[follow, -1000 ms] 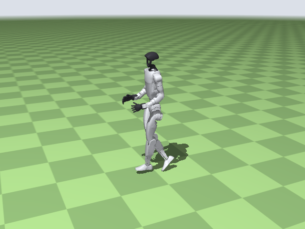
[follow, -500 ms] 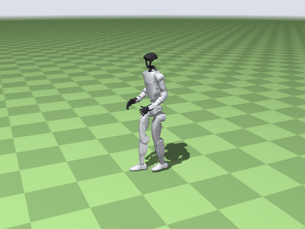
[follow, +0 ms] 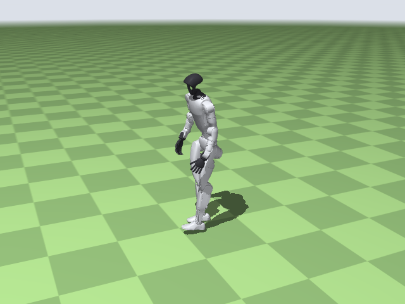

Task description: Walk run

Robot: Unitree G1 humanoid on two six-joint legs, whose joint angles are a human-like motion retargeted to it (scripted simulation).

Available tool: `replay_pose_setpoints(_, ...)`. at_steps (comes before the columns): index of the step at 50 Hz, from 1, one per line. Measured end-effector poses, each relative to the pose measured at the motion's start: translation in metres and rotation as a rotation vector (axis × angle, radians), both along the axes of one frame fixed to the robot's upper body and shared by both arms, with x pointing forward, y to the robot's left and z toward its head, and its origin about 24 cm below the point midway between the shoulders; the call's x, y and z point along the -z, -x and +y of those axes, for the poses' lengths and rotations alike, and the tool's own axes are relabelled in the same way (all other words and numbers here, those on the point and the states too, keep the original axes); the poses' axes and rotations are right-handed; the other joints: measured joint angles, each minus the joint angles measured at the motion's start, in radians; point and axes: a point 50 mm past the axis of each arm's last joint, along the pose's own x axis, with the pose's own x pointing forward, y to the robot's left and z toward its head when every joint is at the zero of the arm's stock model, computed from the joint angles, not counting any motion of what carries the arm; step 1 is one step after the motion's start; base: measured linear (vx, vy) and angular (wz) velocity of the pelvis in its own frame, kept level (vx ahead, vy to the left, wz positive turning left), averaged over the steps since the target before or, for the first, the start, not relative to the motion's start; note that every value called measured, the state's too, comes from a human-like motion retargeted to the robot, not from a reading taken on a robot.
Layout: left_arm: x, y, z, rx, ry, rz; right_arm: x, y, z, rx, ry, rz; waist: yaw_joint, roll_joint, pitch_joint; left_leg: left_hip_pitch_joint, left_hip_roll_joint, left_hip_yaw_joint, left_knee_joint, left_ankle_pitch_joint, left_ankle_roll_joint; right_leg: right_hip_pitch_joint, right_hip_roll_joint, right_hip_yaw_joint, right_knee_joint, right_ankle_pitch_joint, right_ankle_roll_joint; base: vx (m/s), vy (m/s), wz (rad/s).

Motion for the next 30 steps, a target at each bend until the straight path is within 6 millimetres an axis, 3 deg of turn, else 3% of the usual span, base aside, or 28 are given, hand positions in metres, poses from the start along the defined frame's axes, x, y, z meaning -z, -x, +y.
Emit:
replay_pose_setpoints(2,-0.007,-0.008,0.02,-0.085,-0.078,-0.045,0.01,0.012,0.001,0.039,-0.052,0.085,-0.004,-0.028,0.026,-0.002,0.012,-0.037,-0.033,0.036,-0.088,-0.002,0.022,0.025,0.001,-0.004,0.007,0.1,-0.17,-0.67)
replay_pose_setpoints(3,-0.012,-0.011,0.03,-0.127,-0.118,-0.072,0.014,0.018,0.001,0.048,-0.068,0.13,-0.007,-0.043,0.039,0.002,0.024,-0.019,-0.034,0.066,-0.094,-0.003,0.03,0.039,0.003,-0.005,0.012,0.11,-0.11,-0.85)
replay_pose_setpoints(5,-0.021,-0.015,0.05,-0.215,-0.194,-0.127,0.021,0.028,0.003,0.05,-0.08,0.218,-0.011,-0.079,0.059,0.01,0.04,0.021,-0.019,0.135,-0.027,-0.012,0.039,0.074,0.005,-0.004,0.023,0.12,-0.03,-1.0)
replay_pose_setpoints(7,-0.027,-0.017,0.065,-0.335,-0.235,-0.172,0.025,0.033,0.006,0.024,-0.068,0.285,-0.008,-0.118,0.074,0.006,0.061,0.072,-0.021,0.103,0.011,-0.021,0.055,0.125,0.006,0.0,0.031,0.18,0.06,-1.37)
replay_pose_setpoints(12,-0.051,-0.03,0.097,-0.626,-0.145,-0.327,0.025,0.025,0.024,-0.063,-0.065,0.303,-0.051,-0.21,0.097,-0.079,0.077,0.008,0.057,0.025,0.022,-0.076,0.049,0.201,0.011,0.0,0.079,0.05,0.09,-0.75)
replay_pose_setpoints(16,-0.078,-0.041,0.123,-0.73,-0.114,-0.464,0.022,0.02,0.045,-0.11,-0.101,0.226,-0.103,-0.256,0.118,-0.105,0.073,0.02,0.05,0.008,0.054,-0.113,0.048,0.195,0.012,-0.001,0.095,0.08,0.03,0.01)
replay_pose_setpoints(22,-0.11,-0.055,0.142,-0.833,-0.12,-0.616,0.017,0.009,0.071,-0.221,-0.108,0.185,-0.142,-0.312,0.135,-0.131,0.064,0.051,-0.007,0.017,0.07,-0.17,0.014,0.24,0.015,0.0,0.139,0.02,0.1,-0.23)
replay_pose_setpoints(30,-0.132,-0.066,0.15,-0.887,-0.09,-0.723,0.002,-0.018,0.092,-0.373,-0.097,0.077,-0.168,-0.343,0.176,-0.157,0.03,0.058,-0.037,0.017,0.112,-0.22,-0.022,0.264,0.013,0.034,0.191,0.02,0.12,-0.06)
